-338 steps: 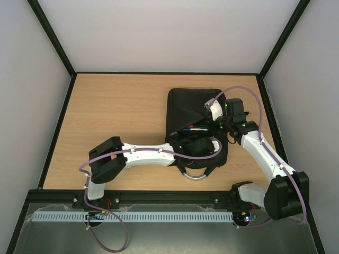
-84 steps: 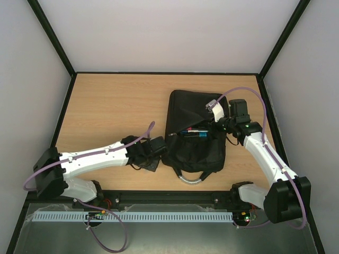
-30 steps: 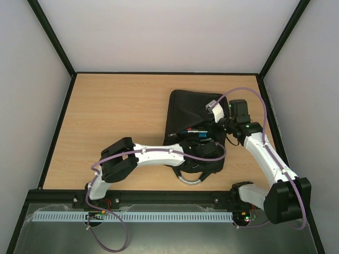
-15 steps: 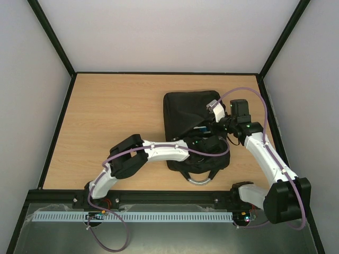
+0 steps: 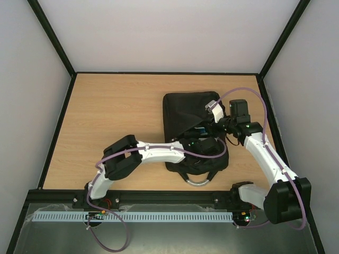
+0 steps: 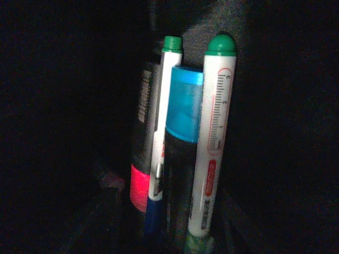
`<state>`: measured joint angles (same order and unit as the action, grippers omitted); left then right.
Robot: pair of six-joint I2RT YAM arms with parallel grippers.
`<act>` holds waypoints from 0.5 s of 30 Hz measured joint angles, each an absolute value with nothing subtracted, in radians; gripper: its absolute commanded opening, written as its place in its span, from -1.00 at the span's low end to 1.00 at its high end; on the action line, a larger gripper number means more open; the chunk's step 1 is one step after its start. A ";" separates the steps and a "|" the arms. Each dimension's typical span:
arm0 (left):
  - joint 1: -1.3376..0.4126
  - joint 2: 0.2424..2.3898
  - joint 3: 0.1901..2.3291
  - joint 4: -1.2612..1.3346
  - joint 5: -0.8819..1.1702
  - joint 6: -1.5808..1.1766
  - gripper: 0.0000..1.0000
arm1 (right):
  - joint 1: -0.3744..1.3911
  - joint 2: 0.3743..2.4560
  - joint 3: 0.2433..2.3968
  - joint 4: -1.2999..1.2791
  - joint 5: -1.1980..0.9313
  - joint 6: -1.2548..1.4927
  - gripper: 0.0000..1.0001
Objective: Pack the student bag
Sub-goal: Place the stationery in the student bag.
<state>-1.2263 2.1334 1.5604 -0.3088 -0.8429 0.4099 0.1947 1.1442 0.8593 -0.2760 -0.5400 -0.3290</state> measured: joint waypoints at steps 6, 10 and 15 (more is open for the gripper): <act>-1.307 2.019 1.477 -0.339 -0.856 0.363 0.19 | 0.201 1.144 0.859 -0.286 -0.558 -0.325 -0.98; -1.373 1.958 1.458 -0.365 -0.870 0.321 0.26 | 0.201 1.144 0.859 -0.287 -0.559 -0.322 -0.98; -1.438 1.891 1.427 -0.417 -0.881 0.229 0.35 | 0.202 1.144 0.859 -0.287 -0.554 -0.323 -0.98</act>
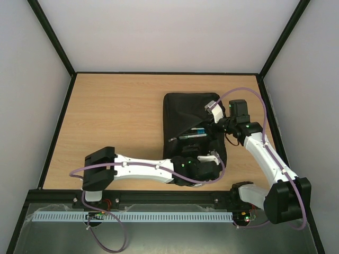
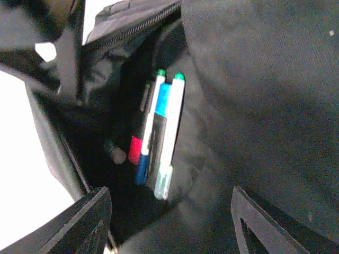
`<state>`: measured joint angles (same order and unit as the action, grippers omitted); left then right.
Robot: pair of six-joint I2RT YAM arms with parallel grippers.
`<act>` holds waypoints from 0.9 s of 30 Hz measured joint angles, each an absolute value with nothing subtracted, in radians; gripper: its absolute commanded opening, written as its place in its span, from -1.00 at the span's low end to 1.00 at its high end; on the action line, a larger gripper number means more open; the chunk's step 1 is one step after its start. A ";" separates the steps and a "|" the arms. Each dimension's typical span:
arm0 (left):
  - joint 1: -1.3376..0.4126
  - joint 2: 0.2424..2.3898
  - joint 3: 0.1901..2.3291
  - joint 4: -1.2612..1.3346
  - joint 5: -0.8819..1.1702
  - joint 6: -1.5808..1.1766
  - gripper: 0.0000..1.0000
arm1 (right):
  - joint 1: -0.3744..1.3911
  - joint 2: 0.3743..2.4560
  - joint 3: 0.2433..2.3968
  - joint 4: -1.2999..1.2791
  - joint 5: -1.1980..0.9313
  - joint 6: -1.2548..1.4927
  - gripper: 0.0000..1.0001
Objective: Pack the student bag
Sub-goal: Place the stationery in the student bag, then zip the student bag at the center of the board.
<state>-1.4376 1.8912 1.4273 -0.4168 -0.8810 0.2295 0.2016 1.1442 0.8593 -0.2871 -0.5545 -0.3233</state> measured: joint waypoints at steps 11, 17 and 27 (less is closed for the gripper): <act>-1.374 1.492 1.105 -0.469 -0.772 -0.280 0.62 | 0.204 1.144 0.859 -0.340 -0.506 -0.433 -0.64; -1.222 1.271 0.876 -0.371 -0.566 -0.514 0.63 | 0.205 1.120 0.839 -0.349 -0.463 -0.486 -0.14; -1.161 1.238 0.725 -0.237 -0.348 -0.682 0.75 | 0.204 1.069 0.772 -0.394 -0.404 -0.551 0.97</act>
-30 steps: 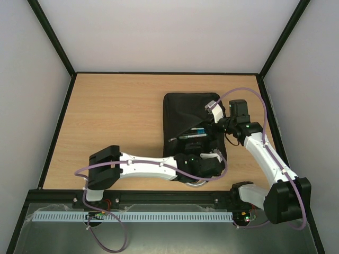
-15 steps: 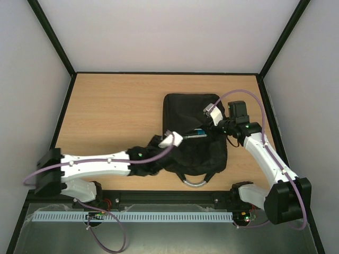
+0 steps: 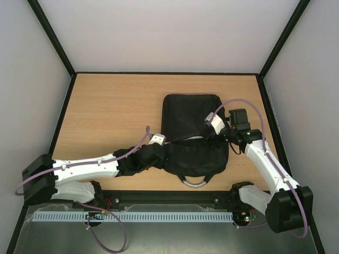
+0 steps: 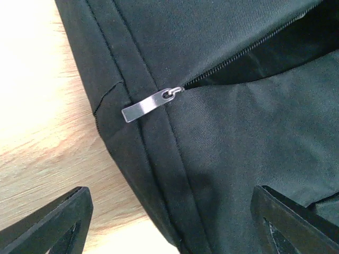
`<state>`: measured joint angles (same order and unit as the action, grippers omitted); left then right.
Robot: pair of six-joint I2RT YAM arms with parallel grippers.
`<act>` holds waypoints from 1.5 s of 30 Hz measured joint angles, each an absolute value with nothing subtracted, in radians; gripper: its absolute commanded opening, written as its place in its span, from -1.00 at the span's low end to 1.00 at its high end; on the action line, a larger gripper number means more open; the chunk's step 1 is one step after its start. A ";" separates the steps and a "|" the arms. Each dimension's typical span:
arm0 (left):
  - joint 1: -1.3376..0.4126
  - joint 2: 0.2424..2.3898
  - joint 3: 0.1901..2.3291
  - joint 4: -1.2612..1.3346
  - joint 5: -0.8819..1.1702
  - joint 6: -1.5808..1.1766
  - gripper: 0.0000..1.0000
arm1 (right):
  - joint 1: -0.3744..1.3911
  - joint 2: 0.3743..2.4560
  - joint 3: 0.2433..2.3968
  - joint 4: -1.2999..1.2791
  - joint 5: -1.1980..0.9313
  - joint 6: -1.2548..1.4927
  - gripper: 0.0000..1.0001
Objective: Pack the student bag
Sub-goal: Zip the student bag at the center of the board.
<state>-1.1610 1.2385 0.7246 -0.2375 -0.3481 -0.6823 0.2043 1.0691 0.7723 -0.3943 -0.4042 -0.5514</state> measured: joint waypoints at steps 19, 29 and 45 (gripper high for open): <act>-1.145 1.454 0.690 0.012 -0.188 -0.728 -0.96 | 0.204 0.864 0.795 -0.634 -0.419 -0.552 0.29; -1.298 1.663 0.952 -0.017 -0.218 -0.638 0.33 | 0.204 0.830 0.844 -0.660 -0.395 -0.500 0.62; -1.079 1.269 0.741 -0.049 -0.250 -0.795 0.93 | 0.206 0.839 0.844 -0.718 -0.501 -0.625 0.47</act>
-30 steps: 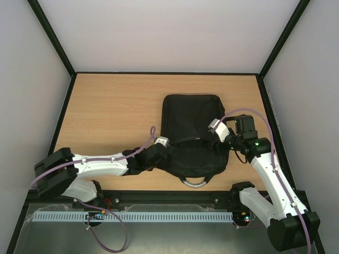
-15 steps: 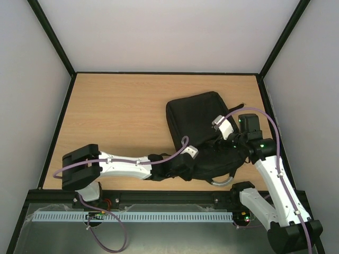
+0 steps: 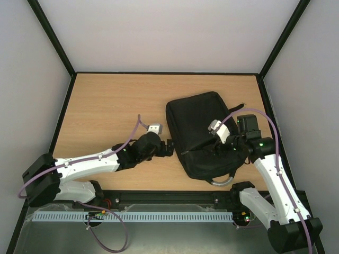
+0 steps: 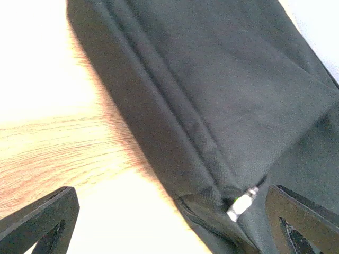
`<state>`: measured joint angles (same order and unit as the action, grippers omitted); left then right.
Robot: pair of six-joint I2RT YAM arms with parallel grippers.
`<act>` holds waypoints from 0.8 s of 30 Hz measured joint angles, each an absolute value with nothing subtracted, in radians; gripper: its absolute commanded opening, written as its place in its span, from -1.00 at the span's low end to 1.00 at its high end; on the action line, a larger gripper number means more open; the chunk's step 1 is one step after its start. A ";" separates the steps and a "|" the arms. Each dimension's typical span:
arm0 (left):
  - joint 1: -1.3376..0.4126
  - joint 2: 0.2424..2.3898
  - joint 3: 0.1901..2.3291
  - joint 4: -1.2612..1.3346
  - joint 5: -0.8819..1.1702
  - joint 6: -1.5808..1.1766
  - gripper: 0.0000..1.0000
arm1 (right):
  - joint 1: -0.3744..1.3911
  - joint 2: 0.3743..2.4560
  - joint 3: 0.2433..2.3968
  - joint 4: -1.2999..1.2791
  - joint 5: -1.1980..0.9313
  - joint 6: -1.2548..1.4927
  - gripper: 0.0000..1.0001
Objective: Pack the student bag
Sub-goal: Zip the student bag at the center of the board.
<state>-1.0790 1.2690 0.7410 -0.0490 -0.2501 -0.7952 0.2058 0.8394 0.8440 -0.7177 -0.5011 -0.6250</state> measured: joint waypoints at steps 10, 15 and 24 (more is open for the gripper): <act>-0.909 1.295 0.625 0.141 -0.121 -0.926 -0.03 | 0.368 0.958 0.846 -0.693 -0.490 -0.629 0.16; -0.890 1.389 0.633 0.233 -0.065 -0.958 0.45 | 0.488 0.996 0.846 -0.646 -0.422 -0.611 0.15; -0.850 1.561 0.684 0.342 0.029 -1.000 0.57 | 0.753 1.095 0.846 -0.566 -0.245 -0.591 0.15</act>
